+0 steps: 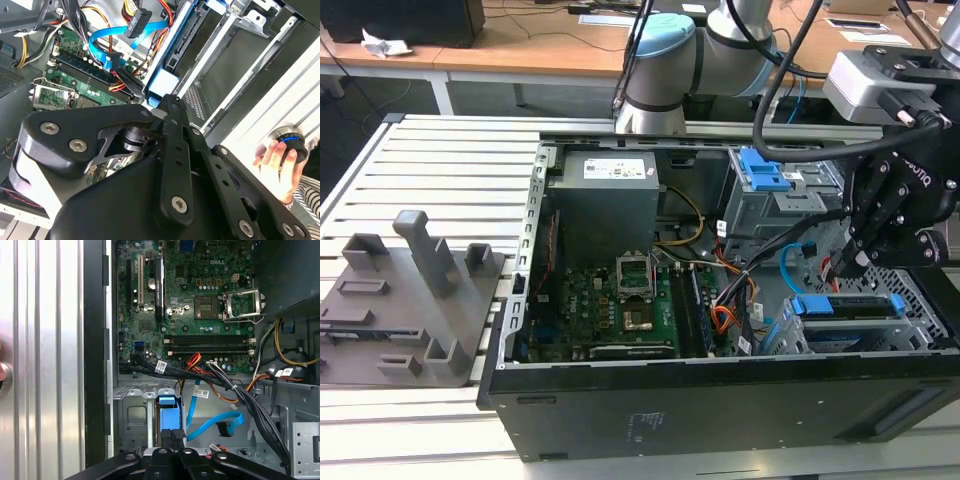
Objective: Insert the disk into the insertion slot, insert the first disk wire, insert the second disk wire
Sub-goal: 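Insert the disk into the insertion slot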
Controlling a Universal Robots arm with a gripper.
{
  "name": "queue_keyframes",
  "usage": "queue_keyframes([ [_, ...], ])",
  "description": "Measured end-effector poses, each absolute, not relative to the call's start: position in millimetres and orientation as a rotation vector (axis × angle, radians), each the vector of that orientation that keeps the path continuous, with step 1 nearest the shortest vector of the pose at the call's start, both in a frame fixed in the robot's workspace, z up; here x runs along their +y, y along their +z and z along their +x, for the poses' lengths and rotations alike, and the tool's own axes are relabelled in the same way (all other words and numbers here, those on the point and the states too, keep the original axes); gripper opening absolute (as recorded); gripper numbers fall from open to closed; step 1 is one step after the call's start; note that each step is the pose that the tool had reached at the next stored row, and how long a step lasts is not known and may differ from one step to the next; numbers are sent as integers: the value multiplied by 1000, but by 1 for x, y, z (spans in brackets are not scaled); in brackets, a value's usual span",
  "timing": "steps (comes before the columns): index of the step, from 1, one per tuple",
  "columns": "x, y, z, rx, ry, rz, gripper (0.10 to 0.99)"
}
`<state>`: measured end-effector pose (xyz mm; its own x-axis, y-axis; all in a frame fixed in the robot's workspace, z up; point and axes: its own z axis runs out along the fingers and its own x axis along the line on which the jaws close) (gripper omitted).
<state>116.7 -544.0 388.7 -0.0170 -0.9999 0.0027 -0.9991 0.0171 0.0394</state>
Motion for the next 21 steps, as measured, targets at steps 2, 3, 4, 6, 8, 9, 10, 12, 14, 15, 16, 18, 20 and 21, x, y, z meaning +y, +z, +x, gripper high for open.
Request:
queue_keyframes([
  [2, -544, 389, 117, -2219, -41, 2182, 106],
  [3, -544, 389, 117, -2219, -41, 2182, 106],
  [4, -544, 389, 117, -2219, -41, 2182, 106],
  [6, -544, 389, 117, -2219, -41, 2182, 106],
  [8, -544, 388, 119, -2219, -41, 2181, 106],
  [9, -544, 388, 121, -2219, -41, 2181, 106],
  [10, -544, 388, 123, -2219, -42, 2181, 106],
  [12, -544, 387, 125, -2218, -42, 2181, 106],
  [14, -544, 384, 126, -2218, -42, 2181, 106],
  [15, -544, 381, 126, -2218, -43, 2181, 106],
  [16, -544, 380, 126, -2218, -43, 2181, 106],
  [18, -544, 375, 127, -2218, -43, 2181, 106],
  [20, -544, 370, 127, -2218, -43, 2181, 106],
  [21, -544, 367, 127, -2218, -43, 2181, 106],
])
